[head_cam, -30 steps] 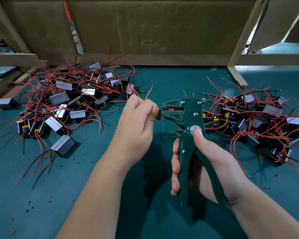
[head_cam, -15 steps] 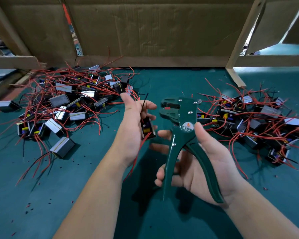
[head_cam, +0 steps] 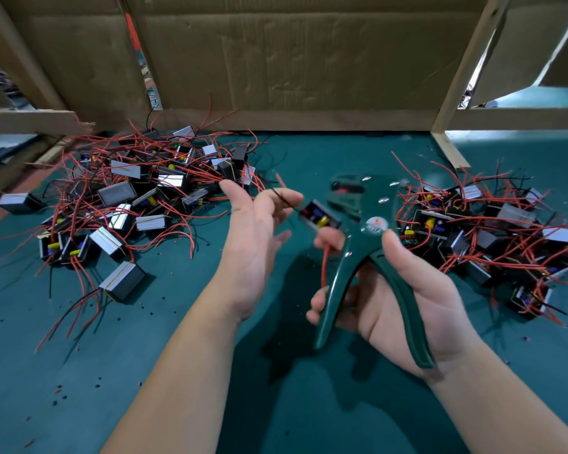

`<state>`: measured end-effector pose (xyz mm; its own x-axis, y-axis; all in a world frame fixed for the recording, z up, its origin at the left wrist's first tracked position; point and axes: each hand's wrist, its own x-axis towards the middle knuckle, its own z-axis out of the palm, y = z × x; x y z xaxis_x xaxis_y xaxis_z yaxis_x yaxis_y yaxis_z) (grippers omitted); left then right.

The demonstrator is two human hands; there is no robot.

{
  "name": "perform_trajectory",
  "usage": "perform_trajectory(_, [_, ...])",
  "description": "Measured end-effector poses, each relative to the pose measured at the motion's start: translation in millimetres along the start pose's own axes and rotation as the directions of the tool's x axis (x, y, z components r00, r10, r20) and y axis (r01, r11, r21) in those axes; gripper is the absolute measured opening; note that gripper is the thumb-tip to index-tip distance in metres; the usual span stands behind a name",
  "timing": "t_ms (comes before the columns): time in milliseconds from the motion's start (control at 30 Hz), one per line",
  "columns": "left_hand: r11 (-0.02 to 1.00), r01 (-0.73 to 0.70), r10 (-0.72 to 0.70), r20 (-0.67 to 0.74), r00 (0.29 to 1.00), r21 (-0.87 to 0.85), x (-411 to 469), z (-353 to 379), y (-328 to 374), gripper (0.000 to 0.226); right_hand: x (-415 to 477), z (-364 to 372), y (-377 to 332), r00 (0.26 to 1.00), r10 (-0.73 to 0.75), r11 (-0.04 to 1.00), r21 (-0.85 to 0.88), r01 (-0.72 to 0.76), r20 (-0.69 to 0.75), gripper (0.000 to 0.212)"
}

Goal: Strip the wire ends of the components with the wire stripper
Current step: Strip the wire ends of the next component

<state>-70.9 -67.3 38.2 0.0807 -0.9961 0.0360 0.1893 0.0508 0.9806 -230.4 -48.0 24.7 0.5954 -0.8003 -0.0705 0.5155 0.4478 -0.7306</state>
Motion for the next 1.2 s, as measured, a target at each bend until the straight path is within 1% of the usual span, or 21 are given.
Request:
perform_trajectory(33, [0.996, -0.013, 0.021, -0.086, 0.996, 0.093, 1, -4, -1, 0.071, 0, -1, -2, 0.995, -0.093, 0.995, -0.023, 0.092, -0.026, 0.079])
perform_trajectory(67, [0.965, -0.053, 0.098, -0.166, 0.981, 0.258, 2, -10, -2, 0.06, 0, -2, -4, 0.98, -0.191, 0.981, -0.043, 0.188, -0.061, 0.079])
perform_trajectory(133, [0.743, -0.077, 0.307, -0.237, 0.922, 0.664, 4, -27, -8, 0.03, 0, -4, -11, 0.924, -0.356, 0.934, -0.064, 0.35, -0.141, 0.07])
perform_trajectory(167, [0.634, -0.003, 0.35, -0.284, 0.893, 0.773, 4, -35, -12, 0.026, -1, -5, -14, 0.896, -0.411, 0.912, -0.082, 0.403, -0.171, 0.061])
perform_trajectory(233, [0.532, 0.25, 0.278, -0.445, 0.851, 0.809, 5, -46, -15, 0.031, -2, -8, -19, 0.862, -0.458, 0.889, -0.131, 0.439, -0.218, 0.053])
perform_trajectory(267, [0.49, 0.367, 0.202, -0.513, 0.834, 0.79, 6, -48, -15, 0.035, -3, -9, -20, 0.85, -0.465, 0.885, -0.148, 0.441, -0.246, 0.058])
perform_trajectory(333, [0.333, 0.526, 0.053, -0.573, 0.818, 0.782, 8, -50, -16, 0.039, -4, -11, -19, 0.825, -0.484, 0.875, -0.199, 0.442, -0.291, 0.072])
perform_trajectory(400, [0.172, 0.569, -0.025, -0.574, 0.819, 0.804, 8, -50, -17, 0.038, -5, -11, -15, 0.793, -0.533, 0.842, -0.274, 0.464, -0.294, 0.067])
perform_trajectory(433, [0.122, 0.557, -0.02, -0.559, 0.829, 0.821, 9, -50, -19, 0.037, -5, -10, -14, 0.783, -0.55, 0.83, -0.291, 0.475, -0.29, 0.059])
perform_trajectory(500, [0.094, 0.521, 0.06, -0.527, 0.848, 0.848, 9, -52, -21, 0.03, -6, -9, -11, 0.789, -0.554, 0.823, -0.314, 0.473, -0.265, 0.053])
perform_trajectory(533, [0.116, 0.499, 0.108, -0.51, 0.853, 0.859, 10, -54, -21, 0.026, -6, -8, -9, 0.801, -0.546, 0.825, -0.322, 0.464, -0.245, 0.054])
perform_trajectory(567, [0.182, 0.458, 0.16, -0.486, 0.859, 0.87, 11, -56, -21, 0.023, -6, -7, -7, 0.816, -0.53, 0.833, -0.321, 0.451, -0.228, 0.057])
perform_trajectory(633, [0.442, 0.314, 0.262, -0.456, 0.85, 0.84, 12, -59, -18, 0.02, -6, -7, -4, 0.854, -0.478, 0.859, -0.312, 0.406, -0.205, 0.07])
perform_trajectory(700, [0.716, 0.1, 0.332, -0.463, 0.822, 0.691, 13, -55, -13, 0.021, -6, -6, -2, 0.895, -0.415, 0.889, -0.281, 0.362, -0.161, 0.086])
perform_trajectory(767, [0.897, -0.106, 0.307, -0.43, 0.849, 0.43, 13, -47, -6, 0.022, -6, -4, -2, 0.937, -0.33, 0.931, -0.205, 0.302, -0.115, 0.09])
perform_trajectory(833, [0.954, -0.203, 0.257, -0.255, 0.932, 0.22, 8, -39, -2, 0.021, -5, -1, -4, 0.98, -0.174, 0.984, -0.048, 0.17, -0.099, 0.09])
perform_trajectory(900, [0.961, -0.228, 0.225, 0.037, 0.974, 0.156, 2, -33, -2, 0.019, -5, -2, -7, 0.999, -0.017, 0.996, 0.087, 0.021, -0.05, 0.092])
perform_trajectory(967, [0.964, -0.22, 0.163, 0.32, 0.933, 0.15, -4, -28, -4, 0.014, -5, -3, -11, 0.997, 0.066, 0.987, 0.147, -0.071, 0.039, 0.09])
perform_trajectory(1000, [0.971, -0.189, 0.113, 0.418, 0.902, 0.147, -6, -26, -4, 0.011, -5, -4, -11, 0.993, 0.088, 0.982, 0.163, -0.1, 0.078, 0.087])
perform_trajectory(1067, [0.979, -0.112, 0.011, 0.501, 0.865, 0.172, -8, -24, -5, 0.018, -4, -7, -11, 0.986, 0.124, 0.972, 0.183, -0.144, 0.115, 0.086])
perform_trajectory(1200, [0.955, -0.02, -0.124, 0.458, 0.88, 0.297, -9, -22, 1, 0.023, -2, -8, -8, 0.987, 0.14, 0.975, 0.164, -0.151, 0.072, 0.089])
